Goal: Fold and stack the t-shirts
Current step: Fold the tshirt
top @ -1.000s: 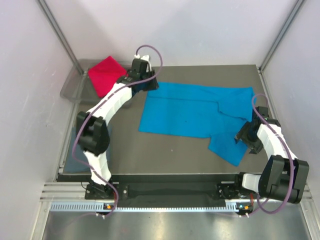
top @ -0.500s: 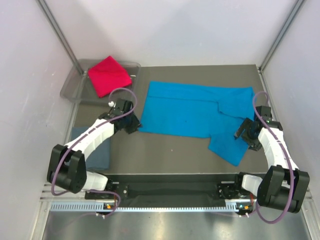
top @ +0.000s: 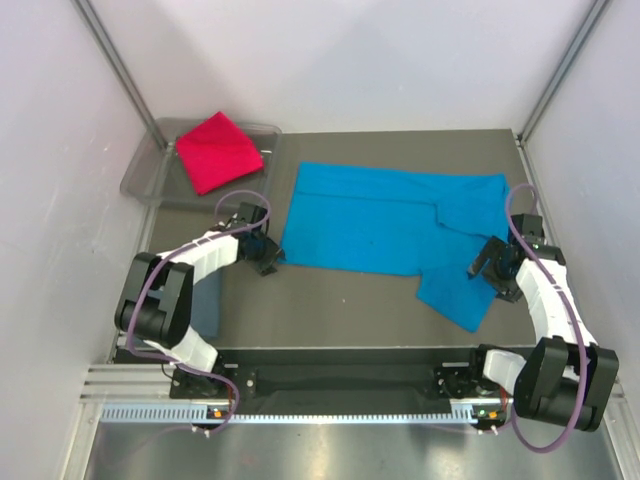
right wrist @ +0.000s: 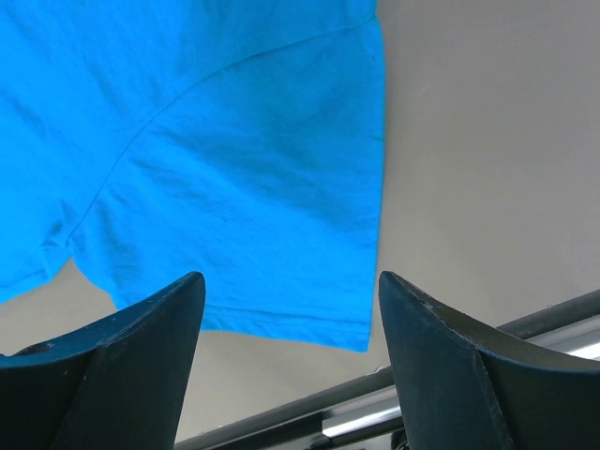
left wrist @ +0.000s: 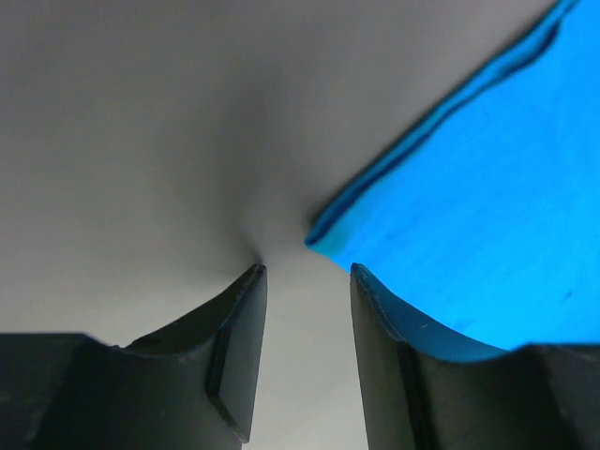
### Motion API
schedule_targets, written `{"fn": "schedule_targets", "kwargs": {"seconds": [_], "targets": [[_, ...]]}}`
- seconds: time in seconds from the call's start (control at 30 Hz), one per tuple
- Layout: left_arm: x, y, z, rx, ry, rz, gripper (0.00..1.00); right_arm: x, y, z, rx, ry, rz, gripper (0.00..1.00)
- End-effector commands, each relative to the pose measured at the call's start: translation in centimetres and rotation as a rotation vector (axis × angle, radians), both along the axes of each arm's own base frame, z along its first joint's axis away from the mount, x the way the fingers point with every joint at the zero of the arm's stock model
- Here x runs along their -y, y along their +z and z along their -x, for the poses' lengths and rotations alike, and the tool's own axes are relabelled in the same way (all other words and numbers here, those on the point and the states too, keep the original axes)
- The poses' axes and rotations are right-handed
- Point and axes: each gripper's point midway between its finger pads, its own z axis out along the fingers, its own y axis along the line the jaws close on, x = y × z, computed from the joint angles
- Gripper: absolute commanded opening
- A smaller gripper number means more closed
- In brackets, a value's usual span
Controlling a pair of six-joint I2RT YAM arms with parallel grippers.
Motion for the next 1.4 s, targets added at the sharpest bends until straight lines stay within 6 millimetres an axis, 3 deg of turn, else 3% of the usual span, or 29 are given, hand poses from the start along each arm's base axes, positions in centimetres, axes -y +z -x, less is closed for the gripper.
{"fn": "schedule_targets", "kwargs": {"seconds": [0.0, 0.27, 0.53, 0.6, 0.77, 1.0, 1.2, 1.3, 1.37], "targets": [[-0.9, -0.2, -1.6, 0.053, 0.041, -0.038, 0.46, 0.3, 0.5, 0.0, 0.025, -0.001, 0.023, 0.75], [-1.6, -1.7, -1.9, 0.045, 0.045, -0.083, 0.41, 0.6, 0.3, 0.4, 0.003, -0.042, 0.034, 0.75], [-1.9, -2.7, -0.7, 0.023, 0.047, -0.081, 0.33, 1.3, -0.6, 1.4, -0.037, -0.132, 0.062, 0.75], [-2.3, -2.8, -0.7, 0.023, 0.044, -0.083, 0.28, 1.3, -1.0, 1.5, -0.046, -0.142, 0.058, 0.75], [-2.0, -2.6, -0.9, 0.036, 0.008, -0.059, 0.00, 1.7, -2.3, 1.4, -0.086, -0.184, 0.065, 0.73], [-1.2, -2.0, -1.4, 0.058, -0.093, -0.051, 0.00, 2.4, -4.1, 1.9, -0.164, -0.203, 0.077, 0.59], [-0.8, -1.1, -2.1, 0.082, -0.142, -0.053, 0.00, 4.1, -4.5, 3.0, -0.195, -0.253, 0.097, 0.51], [-0.6, -0.8, -2.3, 0.100, -0.163, -0.045, 0.00, 4.3, -4.8, 2.8, -0.203, -0.250, 0.087, 0.51], [-0.4, -0.7, -2.4, 0.101, -0.174, -0.037, 0.00, 3.9, -5.4, 2.6, -0.216, -0.251, 0.057, 0.44]]}}
